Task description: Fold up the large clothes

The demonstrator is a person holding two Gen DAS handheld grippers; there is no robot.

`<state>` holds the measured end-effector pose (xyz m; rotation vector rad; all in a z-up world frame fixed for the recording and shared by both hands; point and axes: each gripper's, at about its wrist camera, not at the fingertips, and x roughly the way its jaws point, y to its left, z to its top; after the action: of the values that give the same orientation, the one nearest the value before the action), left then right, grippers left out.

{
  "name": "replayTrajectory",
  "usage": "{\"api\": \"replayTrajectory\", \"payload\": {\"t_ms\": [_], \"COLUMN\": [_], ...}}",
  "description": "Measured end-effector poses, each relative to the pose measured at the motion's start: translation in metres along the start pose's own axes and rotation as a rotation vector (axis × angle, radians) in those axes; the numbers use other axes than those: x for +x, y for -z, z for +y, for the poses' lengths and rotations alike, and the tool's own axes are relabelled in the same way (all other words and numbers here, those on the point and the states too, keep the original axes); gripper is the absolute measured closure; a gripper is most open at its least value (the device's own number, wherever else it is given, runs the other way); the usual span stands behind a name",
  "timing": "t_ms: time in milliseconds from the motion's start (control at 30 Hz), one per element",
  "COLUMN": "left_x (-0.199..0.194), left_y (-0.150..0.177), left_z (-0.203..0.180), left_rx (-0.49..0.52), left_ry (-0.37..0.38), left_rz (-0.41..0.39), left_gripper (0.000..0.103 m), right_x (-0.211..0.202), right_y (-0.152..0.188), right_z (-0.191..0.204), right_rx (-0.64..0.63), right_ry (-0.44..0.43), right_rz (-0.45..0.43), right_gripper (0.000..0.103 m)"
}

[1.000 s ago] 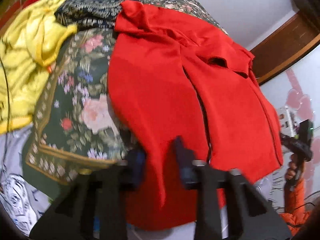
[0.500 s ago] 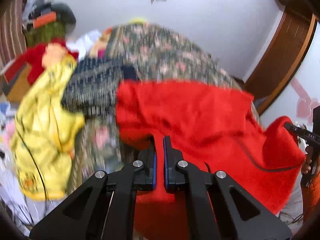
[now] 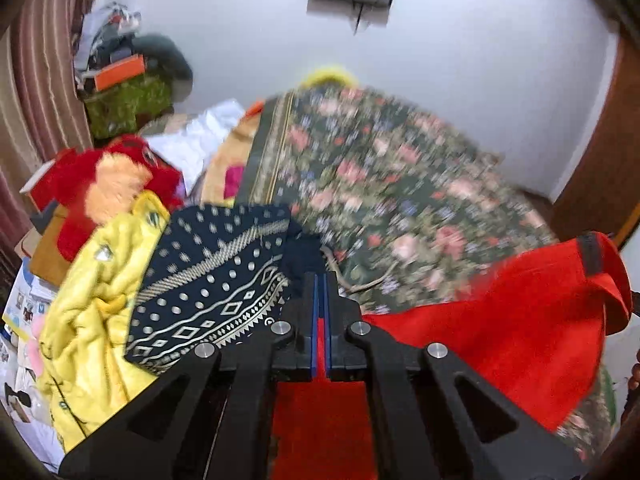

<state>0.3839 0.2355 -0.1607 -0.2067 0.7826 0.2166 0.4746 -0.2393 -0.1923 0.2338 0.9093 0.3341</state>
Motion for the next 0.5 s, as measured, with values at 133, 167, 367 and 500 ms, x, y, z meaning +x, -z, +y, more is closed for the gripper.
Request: {"api": "replayTrajectory", "payload": {"t_ms": [133,167,367,500], "left_x": [0.052,0.059,0.067,0.067], "left_y": [0.012,0.016,0.040,0.067], "left_z": [0.006,0.008,0.007,-0.010], "left_rx": [-0.007,-0.015,0.012,0.141], "left_ry": [-0.019,-0.016,0.031,0.000], "left_rz": [0.099,0.118,0.169,0.196], "left_gripper": [0.102,0.102,0.085,0.033], "right_x": [0.040,0.047,0.034,0.002], "right_y": [0.002,0.002,-0.011,-0.031], "right_z": [-0.036,-0.046,-0.046,-0.030], "right_rx": [0.112,0.142,0.055,-0.088], "right_ry": [0.005,-0.035,-0.010,0.261], "right_rz": [0.072,0.088,0.060,-0.093], "right_gripper": [0.091,0.091,0.087,0.084]}}
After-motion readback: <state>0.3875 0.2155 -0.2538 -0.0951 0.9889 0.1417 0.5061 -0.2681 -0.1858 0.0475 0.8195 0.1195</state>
